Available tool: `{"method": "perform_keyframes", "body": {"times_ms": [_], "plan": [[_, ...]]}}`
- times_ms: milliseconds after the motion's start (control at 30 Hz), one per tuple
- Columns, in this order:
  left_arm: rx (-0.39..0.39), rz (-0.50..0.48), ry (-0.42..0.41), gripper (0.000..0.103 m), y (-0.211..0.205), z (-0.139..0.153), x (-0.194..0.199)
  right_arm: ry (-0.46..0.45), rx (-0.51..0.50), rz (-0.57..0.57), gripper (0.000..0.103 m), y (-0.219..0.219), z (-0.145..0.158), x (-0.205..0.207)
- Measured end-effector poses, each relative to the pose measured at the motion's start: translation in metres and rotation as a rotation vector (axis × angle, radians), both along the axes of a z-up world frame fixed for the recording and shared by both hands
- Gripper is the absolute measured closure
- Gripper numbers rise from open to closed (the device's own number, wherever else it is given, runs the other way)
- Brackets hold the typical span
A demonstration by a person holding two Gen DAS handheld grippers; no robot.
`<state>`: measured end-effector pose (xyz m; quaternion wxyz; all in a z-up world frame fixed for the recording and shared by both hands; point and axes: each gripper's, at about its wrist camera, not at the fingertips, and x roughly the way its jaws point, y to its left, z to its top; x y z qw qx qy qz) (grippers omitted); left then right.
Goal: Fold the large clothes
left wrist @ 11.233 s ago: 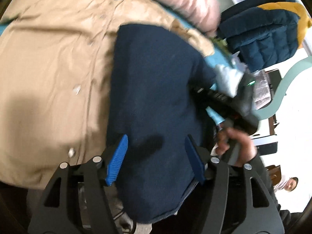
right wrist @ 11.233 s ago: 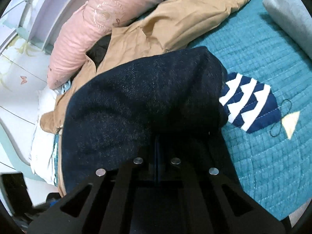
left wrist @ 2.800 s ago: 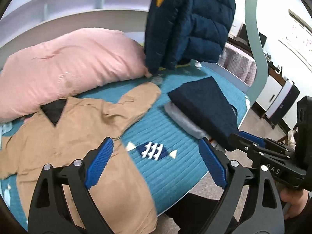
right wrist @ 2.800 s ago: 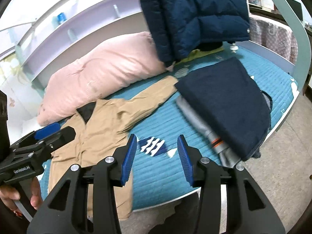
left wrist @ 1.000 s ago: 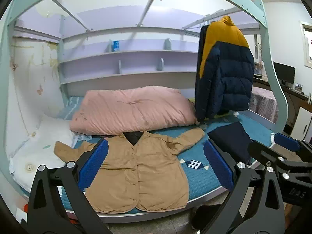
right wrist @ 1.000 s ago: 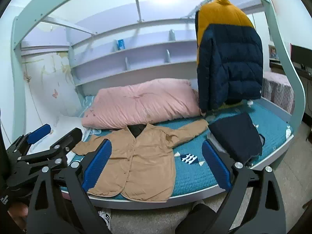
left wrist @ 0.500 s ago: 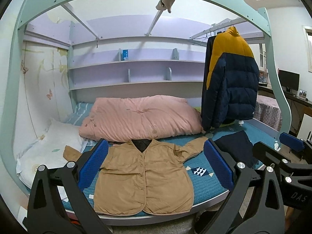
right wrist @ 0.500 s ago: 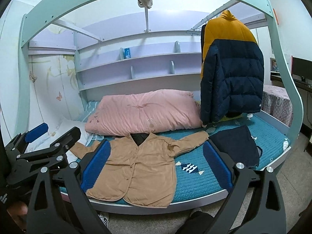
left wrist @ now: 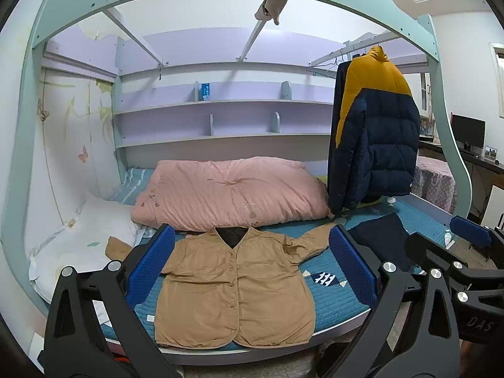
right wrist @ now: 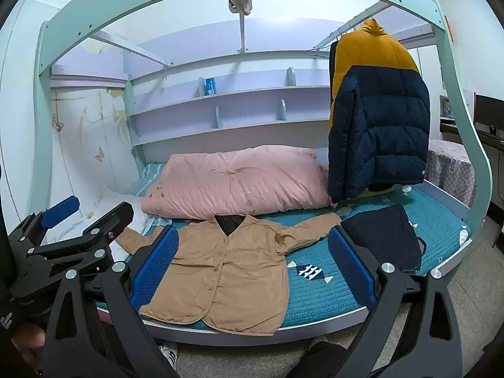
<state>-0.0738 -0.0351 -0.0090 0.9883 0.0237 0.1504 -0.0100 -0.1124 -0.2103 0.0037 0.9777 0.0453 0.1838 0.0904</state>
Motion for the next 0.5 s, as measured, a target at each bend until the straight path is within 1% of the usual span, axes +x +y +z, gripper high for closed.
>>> {"method": "perform_keyframes", "body": {"times_ms": [500], "plan": [[0.001,0.004,-0.005,0.005,0.0032,0.0011,0.0001,-0.002,0.001,0.002,0.011,0.0013,0.0003,-0.0013]]}}
